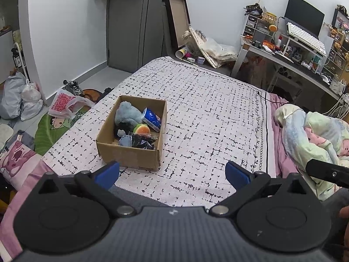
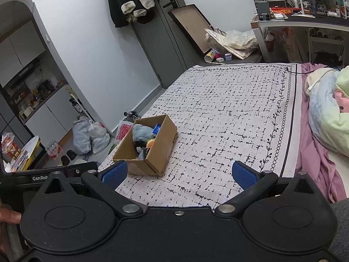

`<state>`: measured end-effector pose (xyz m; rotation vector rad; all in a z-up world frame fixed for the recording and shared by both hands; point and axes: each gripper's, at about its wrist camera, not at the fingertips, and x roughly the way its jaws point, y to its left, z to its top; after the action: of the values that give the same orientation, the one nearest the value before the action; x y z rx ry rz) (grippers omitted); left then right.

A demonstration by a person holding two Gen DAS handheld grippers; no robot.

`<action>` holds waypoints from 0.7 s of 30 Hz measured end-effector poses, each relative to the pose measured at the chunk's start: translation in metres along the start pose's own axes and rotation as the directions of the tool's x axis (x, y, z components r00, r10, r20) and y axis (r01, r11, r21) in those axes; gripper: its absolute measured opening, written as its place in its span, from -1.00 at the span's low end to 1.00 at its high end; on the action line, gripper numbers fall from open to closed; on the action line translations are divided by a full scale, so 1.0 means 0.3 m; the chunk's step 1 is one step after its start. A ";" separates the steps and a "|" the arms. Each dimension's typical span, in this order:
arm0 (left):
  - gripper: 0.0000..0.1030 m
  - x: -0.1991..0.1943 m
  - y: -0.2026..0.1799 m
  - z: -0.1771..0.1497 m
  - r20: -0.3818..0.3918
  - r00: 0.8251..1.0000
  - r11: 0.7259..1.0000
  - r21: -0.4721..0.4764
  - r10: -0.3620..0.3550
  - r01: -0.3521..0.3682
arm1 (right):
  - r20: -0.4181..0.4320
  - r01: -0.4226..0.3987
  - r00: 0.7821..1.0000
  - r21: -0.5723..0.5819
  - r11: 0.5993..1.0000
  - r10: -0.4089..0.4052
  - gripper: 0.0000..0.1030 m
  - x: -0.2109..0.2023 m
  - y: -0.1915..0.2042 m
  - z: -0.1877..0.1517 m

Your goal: Organize soft objects

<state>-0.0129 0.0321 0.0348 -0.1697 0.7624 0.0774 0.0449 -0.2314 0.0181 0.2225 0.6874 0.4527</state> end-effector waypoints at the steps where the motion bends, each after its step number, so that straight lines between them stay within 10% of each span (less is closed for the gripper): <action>1: 0.99 -0.001 -0.002 0.000 0.000 1.000 1.000 0.003 0.001 -0.001 | 0.000 0.000 1.000 0.000 1.000 0.000 1.00 0.000 0.000 0.000; 21: 0.99 -0.002 -0.001 -0.001 0.000 1.000 1.000 0.005 0.002 -0.002 | -0.002 -0.006 1.000 0.002 1.000 0.006 1.00 0.002 -0.004 -0.002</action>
<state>-0.0135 0.0317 0.0348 -0.1640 0.7632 0.0777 0.0451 -0.2321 0.0169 0.2264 0.6893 0.4579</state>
